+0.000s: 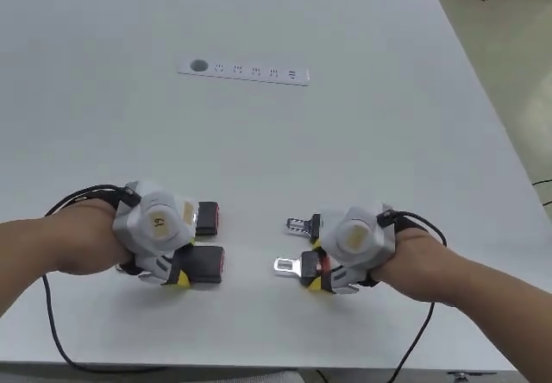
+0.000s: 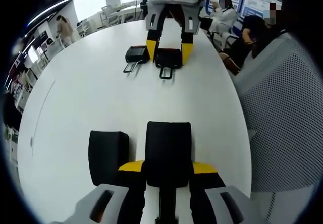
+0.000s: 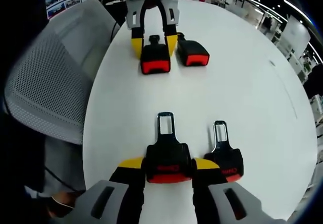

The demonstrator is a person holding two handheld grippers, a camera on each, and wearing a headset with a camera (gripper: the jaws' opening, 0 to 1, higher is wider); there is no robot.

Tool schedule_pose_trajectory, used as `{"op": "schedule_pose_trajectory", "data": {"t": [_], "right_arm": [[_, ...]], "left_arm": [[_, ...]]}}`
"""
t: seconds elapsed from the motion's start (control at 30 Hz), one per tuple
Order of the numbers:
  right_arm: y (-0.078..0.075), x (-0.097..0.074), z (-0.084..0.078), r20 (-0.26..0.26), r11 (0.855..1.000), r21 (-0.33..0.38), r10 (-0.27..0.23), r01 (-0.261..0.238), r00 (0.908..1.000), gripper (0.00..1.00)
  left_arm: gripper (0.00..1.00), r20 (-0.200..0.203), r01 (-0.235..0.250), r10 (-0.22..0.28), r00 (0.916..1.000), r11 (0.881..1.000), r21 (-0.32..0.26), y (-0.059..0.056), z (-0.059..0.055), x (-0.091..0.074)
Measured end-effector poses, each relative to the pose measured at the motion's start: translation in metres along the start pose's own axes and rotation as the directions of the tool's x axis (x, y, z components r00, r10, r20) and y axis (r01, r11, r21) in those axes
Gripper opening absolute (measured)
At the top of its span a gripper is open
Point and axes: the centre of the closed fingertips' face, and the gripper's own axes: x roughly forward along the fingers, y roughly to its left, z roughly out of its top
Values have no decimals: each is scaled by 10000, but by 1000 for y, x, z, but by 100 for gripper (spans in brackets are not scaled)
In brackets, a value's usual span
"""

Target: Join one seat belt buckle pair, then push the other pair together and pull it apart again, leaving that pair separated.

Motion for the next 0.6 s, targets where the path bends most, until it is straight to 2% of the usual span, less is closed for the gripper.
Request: {"op": "schedule_pose_trajectory", "data": {"t": [0.17, 0.37, 0.6], "right_arm": [[3, 3, 5, -80, 9998, -180, 127, -129, 9999, 32], [8, 10, 24, 121, 9998, -204, 72, -70, 9999, 32], [10, 24, 50, 573, 9999, -61, -102, 105, 9983, 32]], "left_arm": [[34, -223, -40, 41, 9997, 10000, 58, -2, 2, -1], [34, -367, -42, 43, 9993, 10000, 48, -4, 3, -2], [34, -123, -46, 46, 9999, 10000, 33, -4, 3, -3]]}}
